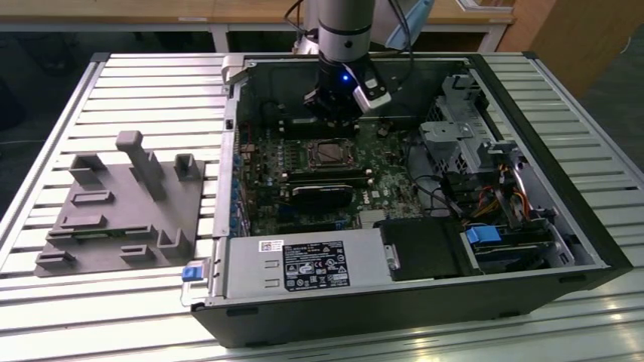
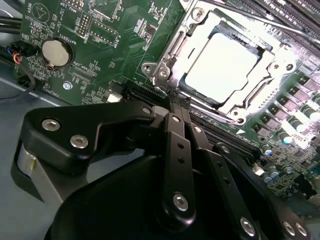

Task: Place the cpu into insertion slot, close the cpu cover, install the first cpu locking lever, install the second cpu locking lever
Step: 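Install the first cpu locking lever, then install the second cpu locking lever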

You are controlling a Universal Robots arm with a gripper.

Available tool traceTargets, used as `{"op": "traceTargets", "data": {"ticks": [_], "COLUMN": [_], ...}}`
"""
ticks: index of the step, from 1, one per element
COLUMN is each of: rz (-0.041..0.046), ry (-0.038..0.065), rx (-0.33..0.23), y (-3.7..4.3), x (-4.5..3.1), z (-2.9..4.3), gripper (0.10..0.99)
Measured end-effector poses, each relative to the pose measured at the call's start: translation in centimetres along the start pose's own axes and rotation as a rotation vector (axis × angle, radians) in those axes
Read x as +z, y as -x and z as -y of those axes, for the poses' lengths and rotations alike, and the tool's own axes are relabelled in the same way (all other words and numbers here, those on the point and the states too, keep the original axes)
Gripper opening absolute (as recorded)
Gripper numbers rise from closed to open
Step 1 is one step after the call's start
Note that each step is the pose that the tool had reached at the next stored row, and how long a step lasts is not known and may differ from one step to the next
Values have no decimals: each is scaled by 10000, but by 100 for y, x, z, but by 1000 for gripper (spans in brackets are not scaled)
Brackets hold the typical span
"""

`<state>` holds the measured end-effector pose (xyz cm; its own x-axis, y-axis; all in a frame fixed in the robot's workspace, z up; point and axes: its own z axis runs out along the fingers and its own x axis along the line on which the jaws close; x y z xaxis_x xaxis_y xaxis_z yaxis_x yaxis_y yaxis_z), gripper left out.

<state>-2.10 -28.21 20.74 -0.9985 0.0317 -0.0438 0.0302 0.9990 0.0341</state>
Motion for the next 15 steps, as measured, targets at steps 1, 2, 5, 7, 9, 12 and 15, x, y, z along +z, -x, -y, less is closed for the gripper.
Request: {"op": "traceTargets", "data": {"ticks": [1,2,5,7,9,12,15], "rz": [0,0,0,1,1,-1,0], "ry": [0,1,0,1,1,-1,0], "rx": [0,1,1,1,1,0,1], "y": [0,0,1,1,2,3,4], "x": [0,0,-1,0,0,-2,-1], "z": [5,8,19,25,29,37,48], "gripper": [106,106,106,106,106,106,106]}}
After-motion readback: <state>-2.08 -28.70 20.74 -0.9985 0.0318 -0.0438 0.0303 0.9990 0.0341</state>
